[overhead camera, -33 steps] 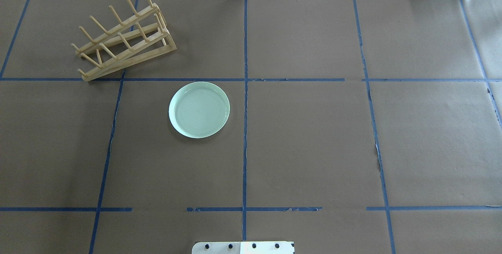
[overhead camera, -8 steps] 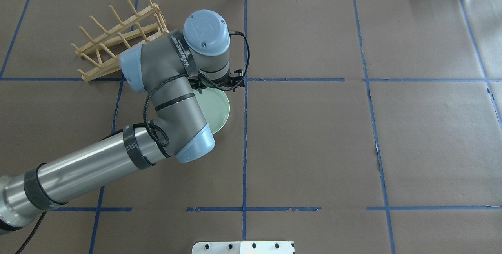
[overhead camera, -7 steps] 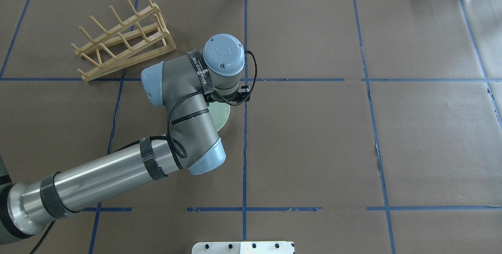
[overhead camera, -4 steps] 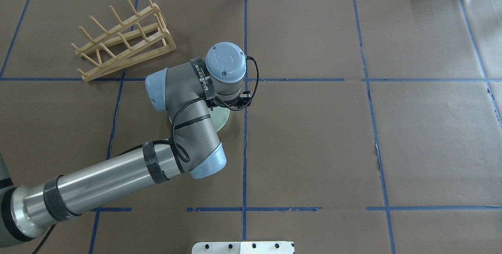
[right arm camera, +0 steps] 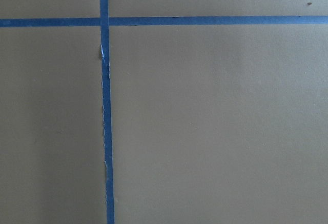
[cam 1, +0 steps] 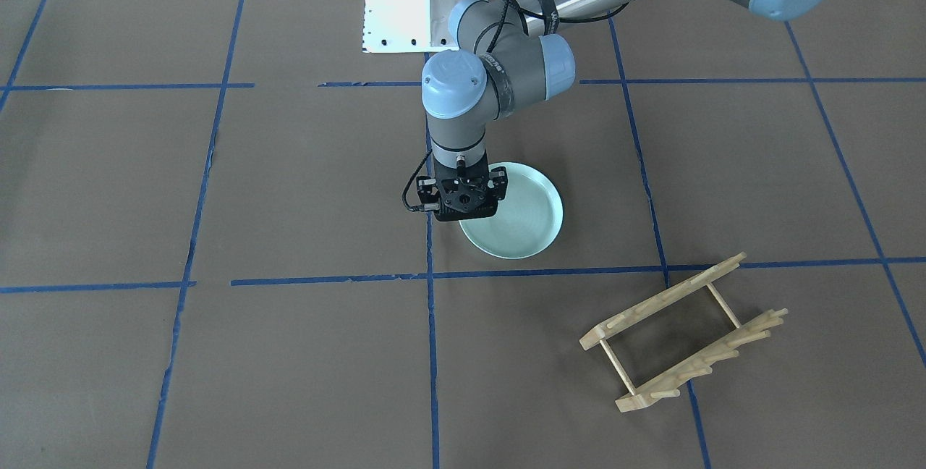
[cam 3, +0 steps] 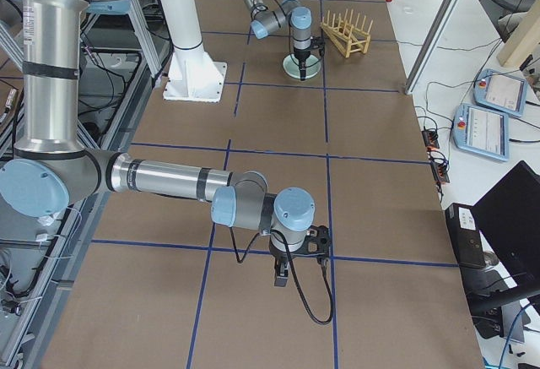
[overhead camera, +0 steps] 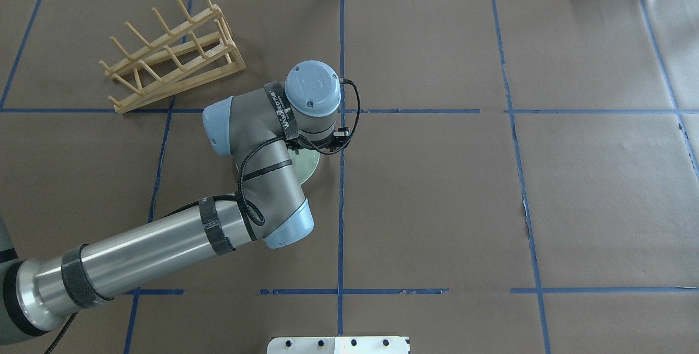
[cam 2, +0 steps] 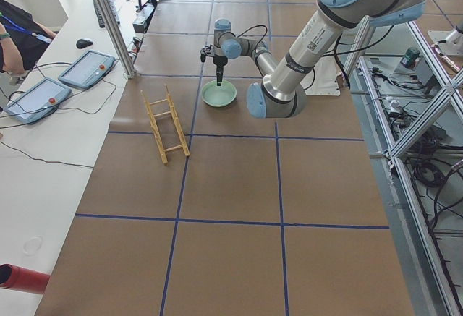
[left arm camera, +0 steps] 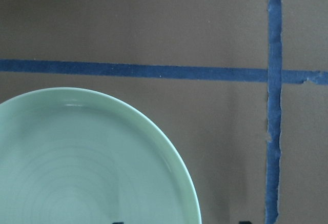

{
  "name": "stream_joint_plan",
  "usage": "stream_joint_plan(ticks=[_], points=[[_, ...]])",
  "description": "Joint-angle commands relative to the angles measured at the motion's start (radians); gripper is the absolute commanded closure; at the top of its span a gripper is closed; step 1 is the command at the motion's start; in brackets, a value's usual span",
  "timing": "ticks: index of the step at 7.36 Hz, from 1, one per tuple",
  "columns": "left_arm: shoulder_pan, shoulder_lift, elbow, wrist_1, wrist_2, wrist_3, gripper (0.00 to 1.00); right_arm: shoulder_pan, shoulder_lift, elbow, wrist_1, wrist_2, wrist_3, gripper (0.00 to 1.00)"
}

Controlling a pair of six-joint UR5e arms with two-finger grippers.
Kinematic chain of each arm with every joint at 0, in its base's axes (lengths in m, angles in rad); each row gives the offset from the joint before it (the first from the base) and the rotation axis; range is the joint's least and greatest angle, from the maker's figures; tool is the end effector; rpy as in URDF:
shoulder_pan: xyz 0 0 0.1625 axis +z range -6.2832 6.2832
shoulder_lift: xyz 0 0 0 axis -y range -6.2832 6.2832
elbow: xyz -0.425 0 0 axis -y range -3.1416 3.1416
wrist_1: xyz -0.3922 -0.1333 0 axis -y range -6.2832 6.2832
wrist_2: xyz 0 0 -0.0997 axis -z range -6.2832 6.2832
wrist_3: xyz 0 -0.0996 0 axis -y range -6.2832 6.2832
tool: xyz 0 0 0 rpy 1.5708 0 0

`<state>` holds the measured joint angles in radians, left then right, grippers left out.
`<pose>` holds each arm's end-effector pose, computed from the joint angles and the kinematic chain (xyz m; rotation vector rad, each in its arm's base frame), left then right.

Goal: Place plate on rack
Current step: 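Lower the left gripper and pinch the plate's rim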

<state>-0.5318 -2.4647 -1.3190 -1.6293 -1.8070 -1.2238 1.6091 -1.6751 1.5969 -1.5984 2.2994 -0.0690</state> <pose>0.6200 -0.4924 0.2036 0.0917 0.7274 -0.0937 0.0837 -0.4352 0.7003 -0.0619 -0.7322 0.0092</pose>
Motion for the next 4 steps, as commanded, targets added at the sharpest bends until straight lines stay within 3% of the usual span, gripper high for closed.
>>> stream_joint_plan(ticks=[1,4], points=[[0.001,0.004,0.001,-0.006,-0.002,0.001,0.32,0.0,0.0,0.0,0.0,0.0,0.0,0.0],[0.001,0.006,0.0,-0.006,-0.002,0.003,0.39,0.0,0.0,0.0,0.0,0.0,0.0,0.0]])
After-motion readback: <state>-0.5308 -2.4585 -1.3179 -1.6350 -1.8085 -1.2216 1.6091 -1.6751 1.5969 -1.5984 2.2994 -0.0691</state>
